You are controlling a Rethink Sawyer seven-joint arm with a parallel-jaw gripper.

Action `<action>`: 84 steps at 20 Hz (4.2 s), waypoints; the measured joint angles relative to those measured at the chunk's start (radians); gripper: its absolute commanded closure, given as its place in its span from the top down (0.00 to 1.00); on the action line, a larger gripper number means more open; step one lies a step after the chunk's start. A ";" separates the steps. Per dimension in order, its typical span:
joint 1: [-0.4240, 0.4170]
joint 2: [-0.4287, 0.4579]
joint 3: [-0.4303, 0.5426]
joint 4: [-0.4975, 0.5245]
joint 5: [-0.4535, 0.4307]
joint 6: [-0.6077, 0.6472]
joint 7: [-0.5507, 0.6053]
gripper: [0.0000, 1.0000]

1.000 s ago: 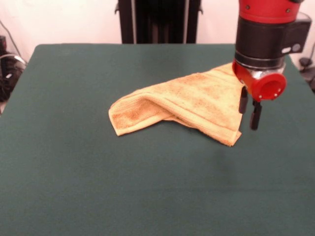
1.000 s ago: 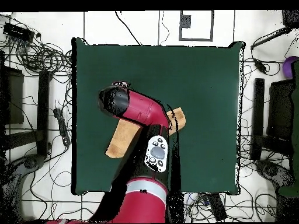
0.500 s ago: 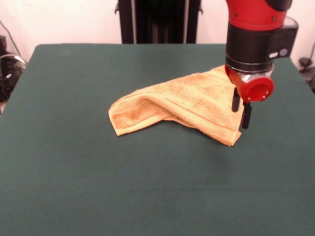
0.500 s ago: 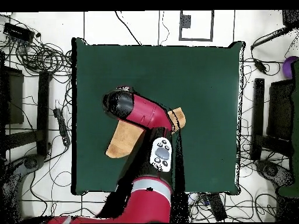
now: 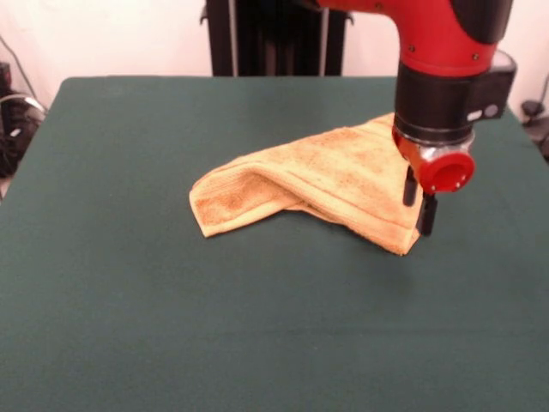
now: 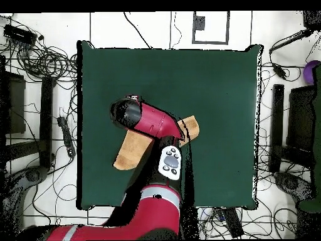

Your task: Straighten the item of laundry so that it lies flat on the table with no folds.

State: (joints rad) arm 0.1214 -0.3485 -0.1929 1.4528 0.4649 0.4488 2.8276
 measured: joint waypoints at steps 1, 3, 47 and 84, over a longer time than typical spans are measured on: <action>0.000 0.007 0.000 -0.003 0.000 -0.006 0.000 1.00; 0.001 0.026 0.000 -0.013 0.000 -0.022 0.000 1.00; -0.009 -0.106 -0.001 0.126 -0.024 -0.075 0.000 0.00; 0.018 -0.201 -0.007 0.081 -0.027 0.211 0.000 0.00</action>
State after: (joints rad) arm 0.1392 -0.5499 -0.1994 1.5334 0.4380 0.6599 2.8276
